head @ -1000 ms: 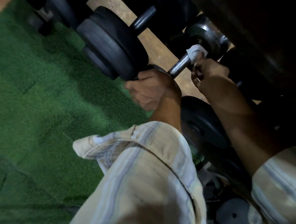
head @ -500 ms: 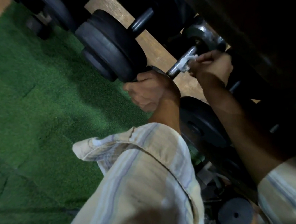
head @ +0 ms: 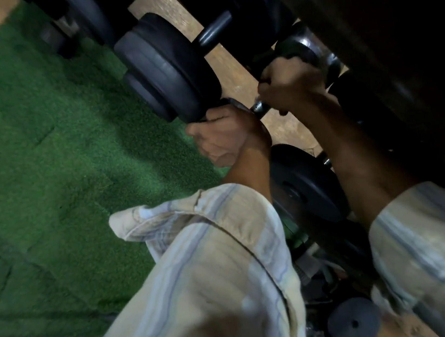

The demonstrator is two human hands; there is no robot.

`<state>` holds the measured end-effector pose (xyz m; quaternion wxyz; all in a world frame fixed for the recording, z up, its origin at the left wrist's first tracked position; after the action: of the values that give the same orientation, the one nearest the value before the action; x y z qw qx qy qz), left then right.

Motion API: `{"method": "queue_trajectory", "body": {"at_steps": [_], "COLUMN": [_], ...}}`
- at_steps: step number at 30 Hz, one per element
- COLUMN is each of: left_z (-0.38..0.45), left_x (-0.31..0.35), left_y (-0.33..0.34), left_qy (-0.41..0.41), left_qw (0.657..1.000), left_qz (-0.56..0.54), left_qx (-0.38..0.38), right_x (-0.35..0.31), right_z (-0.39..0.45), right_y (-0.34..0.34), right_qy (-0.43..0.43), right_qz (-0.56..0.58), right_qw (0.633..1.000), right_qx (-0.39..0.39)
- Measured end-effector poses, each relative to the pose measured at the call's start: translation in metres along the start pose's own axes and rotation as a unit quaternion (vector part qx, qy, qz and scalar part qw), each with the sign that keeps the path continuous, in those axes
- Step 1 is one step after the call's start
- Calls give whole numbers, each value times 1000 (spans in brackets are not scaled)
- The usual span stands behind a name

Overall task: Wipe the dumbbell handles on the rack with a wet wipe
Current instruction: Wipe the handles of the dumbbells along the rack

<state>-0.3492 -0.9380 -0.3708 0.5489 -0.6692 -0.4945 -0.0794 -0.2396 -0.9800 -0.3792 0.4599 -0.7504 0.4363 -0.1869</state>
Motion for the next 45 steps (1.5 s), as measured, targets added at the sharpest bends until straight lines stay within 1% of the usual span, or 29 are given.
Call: {"method": "queue_trajectory", "body": {"at_steps": [2, 3, 4, 6, 7, 8, 10, 14, 16, 18, 19, 21, 24, 25, 27, 29, 30, 32, 35, 37, 42, 43, 45], "left_z": [3, 3, 0, 3, 3, 2, 2, 2, 2, 4, 7, 16, 35, 44, 63, 83, 93, 107, 111, 109, 105, 103, 101], "left_x": [-4, -6, -3, -6, -7, -6, -6, -4, -4, -2, -1, 8, 28, 38, 62, 90, 102, 118, 120, 117, 121, 122, 123], "left_y": [5, 8, 6, 9, 9, 7, 6, 3, -1, -9, -13, -22, -32, -33, -31, -22, -18, -10, -6, -7, -9, -9, -9], "left_qy": [12, 16, 13, 23, 24, 19, 17, 2, -12, -31, -40, -53, -62, -52, -27, -18, -20, -32, -19, -7, 0, 6, 18], "left_qw": [1000, 999, 999, 999, 998, 998, 998, 999, 999, 997, 997, 998, 995, 994, 992, 994, 995, 996, 998, 998, 996, 996, 994], "left_qz": [-9, -22, -30, -42, -47, -50, -52, -35, -25, -23, -25, -34, -74, -88, -98, -81, -70, -60, -37, -18, -9, -5, 14], "left_qx": [11, 18, 14, 18, 17, 13, 4, -10, -35, -63, -62, -29, 32, 47, 70, 71, 65, 51, 51, 67, 87, 93, 105], "right_x": [-2, -4, -2, 2, 6, 12, 20, 19, 15, 6, -1, -16, -44, -53, -66, -72, -74, -76, -79, -84, -104, -109, -116], "right_z": [1, -3, -4, -15, -20, -23, -28, -38, -42, -44, -45, -42, -35, -31, -23, -10, -3, 8, 18, 22, 55, 62, 66], "right_y": [1, 2, 6, 15, 20, 26, 29, 15, 12, 10, 7, 0, -12, -17, -25, -28, -28, -30, -39, -45, -68, -73, -78], "right_qy": [-44, -78, -110, -157, -165, -161, -132, -118, -98, -61, -46, -32, -46, -58, -107, -168, -186, -179, -140, -139, -170, -168, -168], "right_qz": [15, 16, 44, 111, 138, 173, 217, 155, 129, 135, 150, 201, 293, 308, 310, 278, 256, 219, 148, 125, 116, 116, 109], "right_qw": [998, 996, 992, 981, 975, 969, 964, 978, 984, 986, 982, 967, 930, 920, 909, 916, 925, 947, 969, 977, 976, 974, 973], "right_qx": [-39, -46, -38, 24, 55, 76, 73, 72, 70, 82, 102, 151, 218, 237, 256, 237, 210, 155, 141, 100, -75, -101, -115]}}
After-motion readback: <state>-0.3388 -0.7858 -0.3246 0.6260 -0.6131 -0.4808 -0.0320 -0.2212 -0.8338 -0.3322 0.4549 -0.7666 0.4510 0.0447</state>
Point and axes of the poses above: each hand's wrist, its own z-axis towards the middle knuckle, its own y-axis out of the palm, x = y × z, the point moved 1 cm from there along z, towards the middle knuckle, and after that the axes turned 12 degrees about -z, right-handed, at the moved point
